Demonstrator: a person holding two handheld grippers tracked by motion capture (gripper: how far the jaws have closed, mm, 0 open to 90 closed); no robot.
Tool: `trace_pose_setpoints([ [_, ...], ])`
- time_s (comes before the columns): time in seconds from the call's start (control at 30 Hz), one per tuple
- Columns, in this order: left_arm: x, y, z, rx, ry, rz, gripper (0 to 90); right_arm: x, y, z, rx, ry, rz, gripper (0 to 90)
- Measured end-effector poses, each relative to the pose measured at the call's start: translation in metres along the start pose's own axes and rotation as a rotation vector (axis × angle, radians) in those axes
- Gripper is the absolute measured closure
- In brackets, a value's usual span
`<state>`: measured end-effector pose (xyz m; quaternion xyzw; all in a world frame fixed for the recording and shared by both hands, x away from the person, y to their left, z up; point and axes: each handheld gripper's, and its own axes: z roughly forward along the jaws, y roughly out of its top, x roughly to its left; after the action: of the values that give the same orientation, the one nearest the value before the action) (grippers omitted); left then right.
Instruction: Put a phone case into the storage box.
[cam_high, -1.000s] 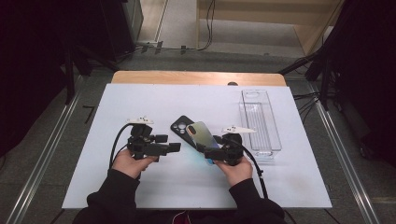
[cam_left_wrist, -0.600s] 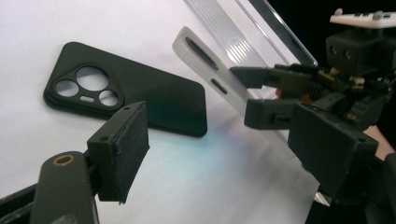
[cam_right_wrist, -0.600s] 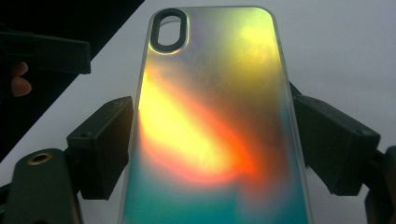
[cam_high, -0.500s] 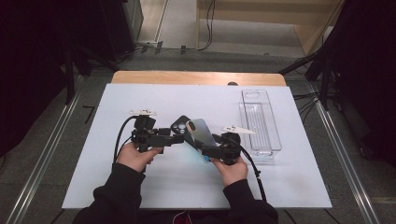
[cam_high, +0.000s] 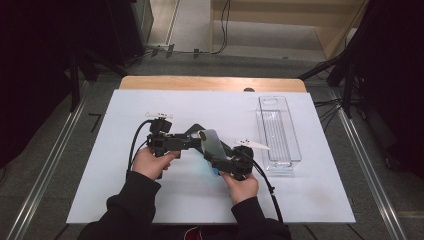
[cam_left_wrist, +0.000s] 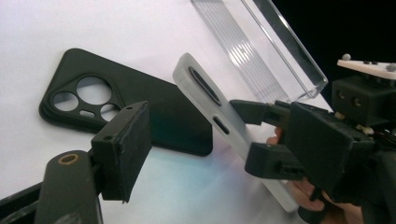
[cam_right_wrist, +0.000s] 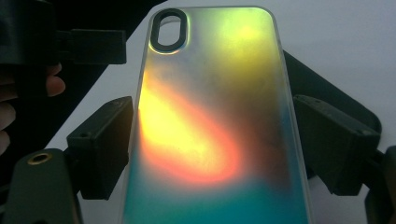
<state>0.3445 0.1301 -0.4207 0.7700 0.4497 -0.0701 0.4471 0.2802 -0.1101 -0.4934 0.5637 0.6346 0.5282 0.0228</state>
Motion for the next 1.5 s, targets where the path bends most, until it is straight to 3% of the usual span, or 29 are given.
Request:
trace_pose_setpoints([
  [0.1, -0.001, 0.003, 0.005, 0.002, 0.002, -0.003, 22.6, -0.001, -0.004, 0.002, -0.007, 0.031, 0.046, 14.8],
  [0.27, -0.001, 0.004, 0.01, 0.006, 0.011, -0.009, 22.6, 0.001, -0.007, 0.004, -0.016, 0.042, 0.061, 14.7],
  [0.57, 0.002, 0.009, 0.018, -0.004, -0.003, -0.096, 31.0, 0.005, -0.01, 0.003, -0.076, 0.048, 0.076, 14.8],
  [0.7, 0.004, 0.01, 0.021, -0.004, -0.004, -0.143, 40.8, 0.006, -0.011, 0.004, -0.077, 0.053, 0.08, 14.7],
  [0.77, 0.005, 0.01, 0.021, -0.005, 0.001, -0.146, 42.4, 0.006, -0.011, 0.004, -0.077, 0.054, 0.08, 14.7],
  [0.8, 0.004, 0.01, 0.022, -0.007, 0.014, -0.139, 49.9, 0.006, -0.011, 0.004, -0.079, 0.057, 0.076, 14.7],
  [0.83, 0.004, 0.01, 0.022, -0.007, 0.014, -0.139, 50.8, 0.006, -0.011, 0.004, -0.079, 0.057, 0.076, 14.7],
  [0.97, 0.007, 0.01, 0.024, -0.002, -0.028, -0.181, 56.8, 0.009, -0.012, 0.004, -0.087, 0.068, 0.071, 14.7],
  [1.1, 0.01, 0.01, 0.024, -0.006, -0.06, -0.209, 71.1, 0.01, -0.013, 0.005, -0.096, 0.078, 0.053, 14.7],
  [1.2, 0.01, 0.009, 0.023, -0.018, -0.074, -0.216, 72.3, 0.01, -0.013, 0.005, -0.097, 0.079, 0.048, 14.7],
  [1.5, 0.012, 0.008, 0.023, -0.034, -0.168, -0.272, 79.7, 0.012, -0.015, 0.008, -0.098, 0.077, 0.029, 14.6],
])
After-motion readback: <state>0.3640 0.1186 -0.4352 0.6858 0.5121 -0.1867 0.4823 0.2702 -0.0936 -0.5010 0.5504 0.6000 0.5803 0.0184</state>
